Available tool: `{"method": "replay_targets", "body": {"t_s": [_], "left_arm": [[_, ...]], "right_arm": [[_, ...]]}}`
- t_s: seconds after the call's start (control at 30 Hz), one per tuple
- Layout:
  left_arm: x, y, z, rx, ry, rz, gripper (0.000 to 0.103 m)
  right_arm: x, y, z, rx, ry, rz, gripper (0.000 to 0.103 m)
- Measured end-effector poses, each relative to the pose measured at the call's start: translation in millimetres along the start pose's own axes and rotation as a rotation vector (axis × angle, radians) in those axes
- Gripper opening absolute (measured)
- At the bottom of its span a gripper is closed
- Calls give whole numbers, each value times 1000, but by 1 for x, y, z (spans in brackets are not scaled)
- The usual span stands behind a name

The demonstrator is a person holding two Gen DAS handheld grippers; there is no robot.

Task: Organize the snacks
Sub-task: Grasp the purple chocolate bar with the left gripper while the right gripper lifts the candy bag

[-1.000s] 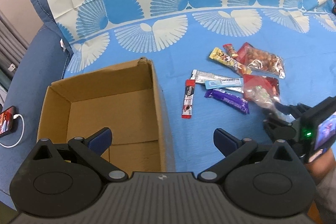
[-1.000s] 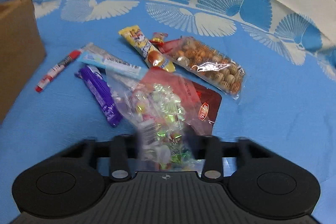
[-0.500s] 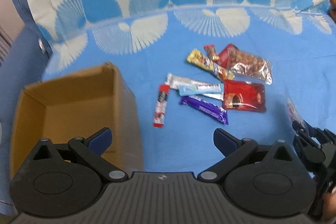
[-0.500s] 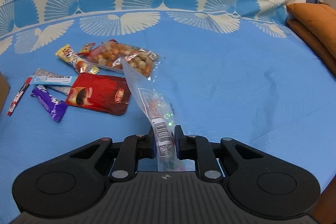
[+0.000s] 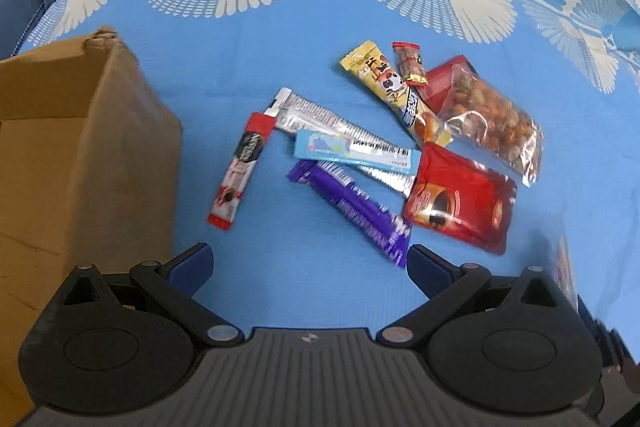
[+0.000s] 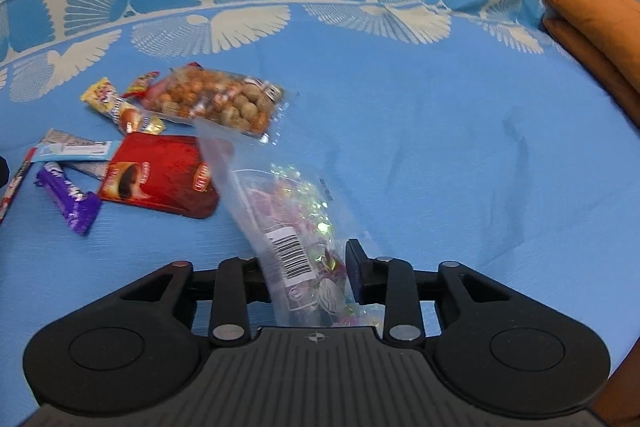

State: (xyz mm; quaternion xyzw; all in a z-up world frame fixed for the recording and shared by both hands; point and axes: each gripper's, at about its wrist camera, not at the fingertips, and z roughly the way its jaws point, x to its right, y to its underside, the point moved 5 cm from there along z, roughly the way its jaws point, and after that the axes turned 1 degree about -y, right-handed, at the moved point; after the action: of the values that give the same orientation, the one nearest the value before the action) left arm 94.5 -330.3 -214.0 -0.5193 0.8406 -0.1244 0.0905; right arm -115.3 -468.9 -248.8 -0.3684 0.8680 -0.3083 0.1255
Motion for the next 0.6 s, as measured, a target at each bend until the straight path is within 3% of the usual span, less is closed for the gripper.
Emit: {"method": "replay_targets", "body": {"t_s": [0.37, 0.43, 0.53, 0.6], "left_arm": [[42, -23, 55, -73, 57, 12, 103], [40, -25, 74, -121, 14, 31, 103], [19, -24, 94, -168, 2, -23, 103], [5, -25, 98, -140, 1, -72, 103]], "right_arm": [[3, 3, 9, -18, -15, 1, 42], [3, 3, 11, -24, -11, -1, 44], [7, 3, 14, -32, 1, 1, 46], [9, 1, 17, -34, 2, 12, 49]]}}
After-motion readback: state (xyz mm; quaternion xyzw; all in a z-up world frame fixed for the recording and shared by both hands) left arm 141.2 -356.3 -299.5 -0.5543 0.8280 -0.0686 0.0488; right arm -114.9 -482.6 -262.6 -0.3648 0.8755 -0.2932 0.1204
